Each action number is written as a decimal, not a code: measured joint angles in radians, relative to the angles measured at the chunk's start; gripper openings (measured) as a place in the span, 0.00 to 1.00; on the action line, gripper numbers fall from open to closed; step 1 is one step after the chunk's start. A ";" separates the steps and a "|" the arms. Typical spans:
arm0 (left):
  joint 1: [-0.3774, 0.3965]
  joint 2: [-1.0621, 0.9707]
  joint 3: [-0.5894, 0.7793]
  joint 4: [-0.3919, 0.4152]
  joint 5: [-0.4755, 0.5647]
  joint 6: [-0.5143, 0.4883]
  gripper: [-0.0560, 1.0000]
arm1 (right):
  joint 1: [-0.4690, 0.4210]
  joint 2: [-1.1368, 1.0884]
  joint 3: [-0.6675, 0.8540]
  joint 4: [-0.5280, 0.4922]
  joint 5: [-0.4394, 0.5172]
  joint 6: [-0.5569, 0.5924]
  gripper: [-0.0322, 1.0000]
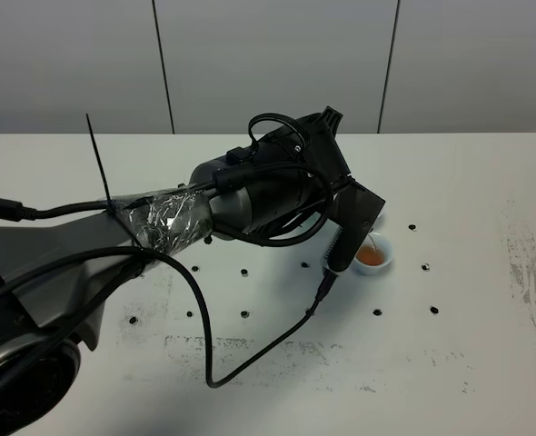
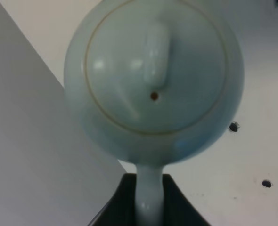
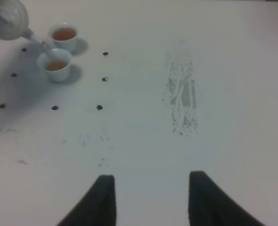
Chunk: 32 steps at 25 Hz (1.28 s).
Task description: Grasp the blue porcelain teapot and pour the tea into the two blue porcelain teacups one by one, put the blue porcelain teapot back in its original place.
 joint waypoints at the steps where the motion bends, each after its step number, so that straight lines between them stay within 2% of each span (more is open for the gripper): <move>1: 0.000 0.000 0.000 0.000 0.000 0.000 0.09 | 0.000 0.000 0.000 0.000 0.000 0.000 0.37; 32: -0.012 0.012 0.000 0.029 0.011 0.015 0.09 | 0.000 0.000 0.000 0.000 0.000 0.000 0.35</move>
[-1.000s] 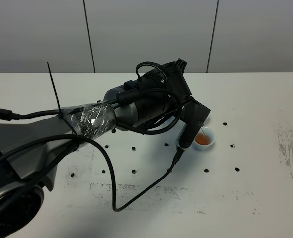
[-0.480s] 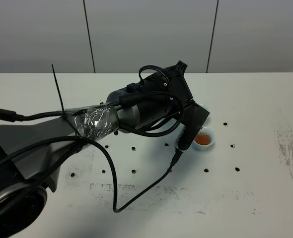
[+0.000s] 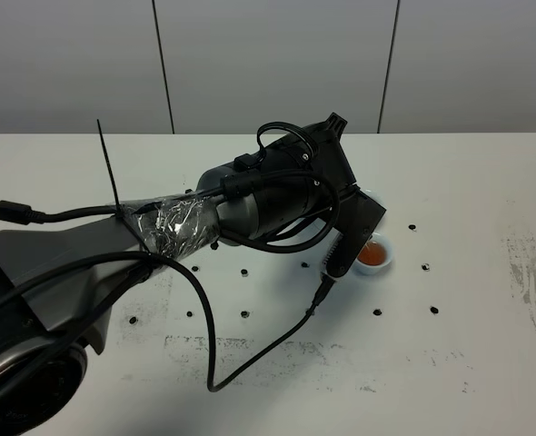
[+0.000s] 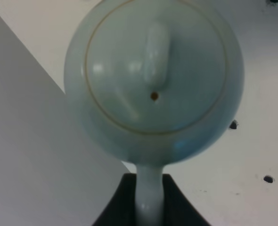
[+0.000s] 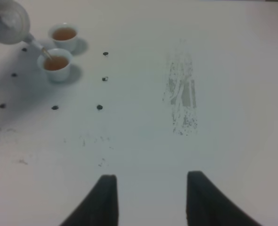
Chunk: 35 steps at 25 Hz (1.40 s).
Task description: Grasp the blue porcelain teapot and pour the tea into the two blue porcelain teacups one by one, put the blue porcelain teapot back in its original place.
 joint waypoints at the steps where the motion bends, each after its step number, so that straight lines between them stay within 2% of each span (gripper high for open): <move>1: 0.000 0.000 0.000 -0.001 0.000 0.000 0.09 | 0.000 0.000 0.000 0.000 0.000 0.000 0.35; 6: 0.005 0.000 0.000 -0.036 0.010 -0.024 0.09 | 0.000 0.000 0.000 0.000 0.000 0.000 0.35; 11: 0.029 -0.009 0.000 -0.110 0.016 -0.099 0.09 | 0.000 0.000 0.000 0.000 0.000 0.000 0.35; 14: 0.048 -0.023 0.000 -0.173 0.020 -0.141 0.09 | 0.000 0.000 0.000 0.000 0.000 0.000 0.35; 19: 0.079 -0.032 0.000 -0.332 0.029 -0.152 0.09 | 0.000 0.000 0.000 0.000 0.000 0.000 0.35; 30: 0.130 -0.065 0.000 -0.508 0.028 -0.175 0.09 | 0.000 0.000 0.000 0.000 0.000 0.000 0.35; 32: 0.141 -0.087 0.018 -0.532 0.008 -0.205 0.09 | 0.000 0.000 0.000 0.000 0.000 0.000 0.35; 35: 0.173 -0.153 0.125 -0.623 -0.079 -0.238 0.09 | 0.000 0.000 0.000 0.000 0.000 0.000 0.35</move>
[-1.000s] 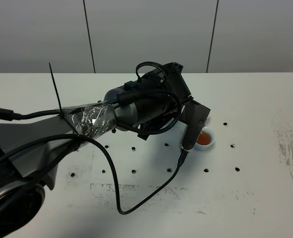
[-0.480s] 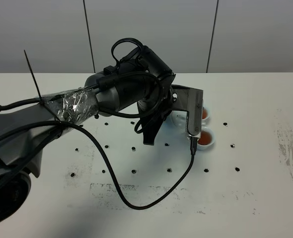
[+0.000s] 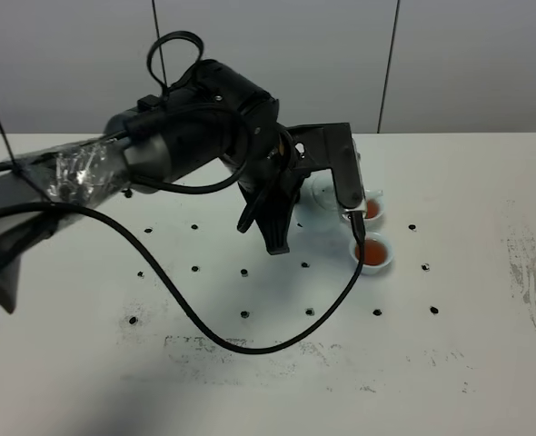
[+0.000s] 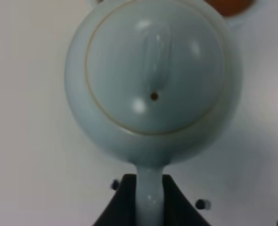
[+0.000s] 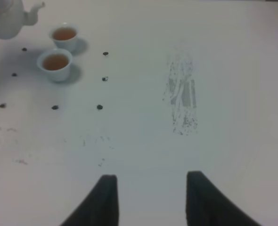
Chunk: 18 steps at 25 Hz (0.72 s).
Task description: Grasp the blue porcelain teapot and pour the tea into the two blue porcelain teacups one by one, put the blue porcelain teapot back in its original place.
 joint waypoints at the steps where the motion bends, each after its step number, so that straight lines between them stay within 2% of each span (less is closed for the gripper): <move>1: 0.015 -0.025 0.048 -0.034 -0.038 -0.009 0.09 | 0.000 0.000 0.000 0.000 0.000 0.000 0.35; 4: 0.061 -0.079 0.169 -0.132 -0.125 -0.029 0.09 | 0.000 0.000 0.000 0.000 0.000 0.000 0.35; 7: 0.093 -0.093 0.245 -0.226 -0.167 -0.038 0.09 | 0.000 0.000 0.000 0.000 0.000 0.000 0.35; 12: 0.099 -0.092 0.334 -0.348 -0.257 -0.023 0.09 | 0.000 0.000 0.000 0.000 0.000 0.000 0.35; 18: 0.099 -0.066 0.351 -0.405 -0.316 -0.018 0.09 | 0.000 0.000 0.000 0.000 0.000 0.000 0.35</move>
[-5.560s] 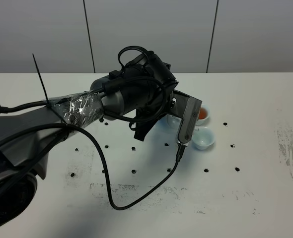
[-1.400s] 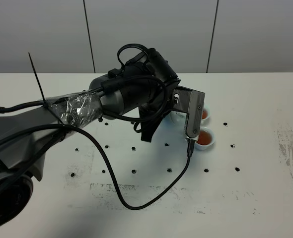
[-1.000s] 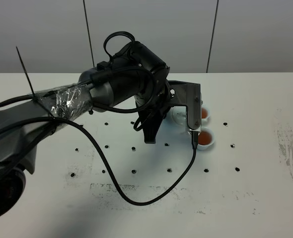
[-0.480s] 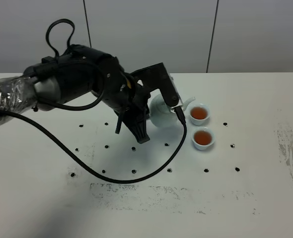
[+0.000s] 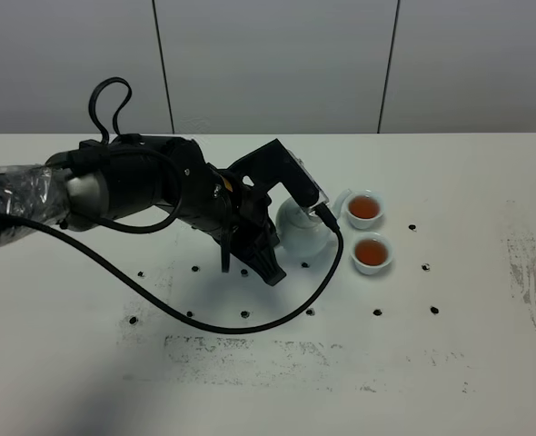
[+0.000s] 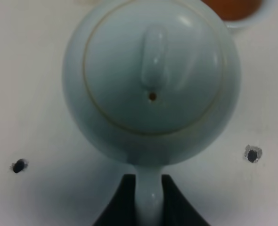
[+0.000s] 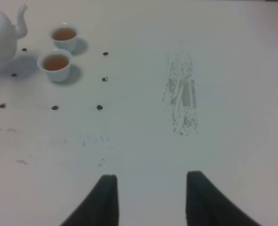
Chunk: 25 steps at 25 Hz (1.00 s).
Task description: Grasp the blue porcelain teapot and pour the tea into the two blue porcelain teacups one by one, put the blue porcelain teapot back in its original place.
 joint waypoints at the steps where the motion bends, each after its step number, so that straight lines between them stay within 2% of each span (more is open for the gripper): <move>1: -0.001 0.011 0.000 -0.005 -0.004 0.001 0.09 | 0.000 0.000 0.000 0.000 0.000 0.000 0.35; 12: -0.023 0.070 0.001 -0.033 -0.033 0.016 0.09 | 0.000 0.000 0.000 0.000 0.000 0.000 0.35; 16: -0.016 0.001 0.016 0.052 -0.016 -0.002 0.09 | 0.000 0.000 0.000 0.000 0.000 0.000 0.35; 18: 0.002 -0.054 0.042 0.108 -0.015 -0.055 0.09 | 0.000 0.000 0.000 0.000 0.000 0.000 0.35; 22: 0.069 -0.166 0.140 0.215 -0.017 -0.243 0.09 | 0.000 0.000 0.000 0.000 0.000 0.000 0.35; 25: 0.131 -0.225 0.232 0.263 -0.016 -0.379 0.09 | 0.000 0.000 0.000 0.000 0.000 0.000 0.35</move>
